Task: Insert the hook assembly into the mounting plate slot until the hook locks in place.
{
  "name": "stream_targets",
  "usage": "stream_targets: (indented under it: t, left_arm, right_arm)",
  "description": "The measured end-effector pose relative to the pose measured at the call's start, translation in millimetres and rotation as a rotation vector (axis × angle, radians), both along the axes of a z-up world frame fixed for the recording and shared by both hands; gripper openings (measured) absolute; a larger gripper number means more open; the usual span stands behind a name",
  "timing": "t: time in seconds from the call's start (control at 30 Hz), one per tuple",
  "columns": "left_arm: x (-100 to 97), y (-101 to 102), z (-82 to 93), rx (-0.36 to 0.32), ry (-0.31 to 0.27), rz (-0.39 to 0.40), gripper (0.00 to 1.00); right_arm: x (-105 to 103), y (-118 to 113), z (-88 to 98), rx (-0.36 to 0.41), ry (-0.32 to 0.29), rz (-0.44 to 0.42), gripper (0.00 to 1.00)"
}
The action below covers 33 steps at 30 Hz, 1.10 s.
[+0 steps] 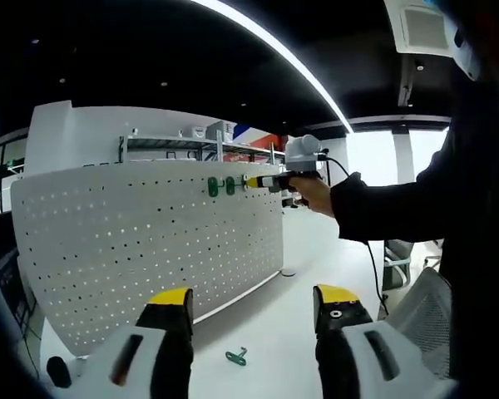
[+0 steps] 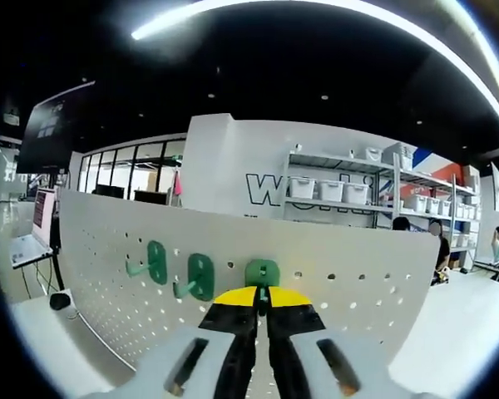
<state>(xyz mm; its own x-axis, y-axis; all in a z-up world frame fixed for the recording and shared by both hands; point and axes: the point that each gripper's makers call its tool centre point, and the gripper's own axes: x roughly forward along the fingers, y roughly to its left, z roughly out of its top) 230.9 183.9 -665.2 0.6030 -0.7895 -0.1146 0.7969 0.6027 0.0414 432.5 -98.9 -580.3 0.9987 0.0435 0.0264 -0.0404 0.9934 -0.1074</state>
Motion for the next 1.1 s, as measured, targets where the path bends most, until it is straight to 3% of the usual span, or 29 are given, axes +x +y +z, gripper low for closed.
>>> stream_targets:
  t: [0.8, 1.1]
  left_arm:
    - [6.4, 9, -3.2, -0.011, 0.006, 0.002, 0.59]
    - [8.5, 12, -6.1, -0.017, 0.014, 0.004, 0.59]
  right_arm:
    - [-2, 5, -1.3, -0.056, -0.018, -0.038, 0.01]
    - [2, 2, -3.0, -0.137, -0.022, -0.066, 0.01]
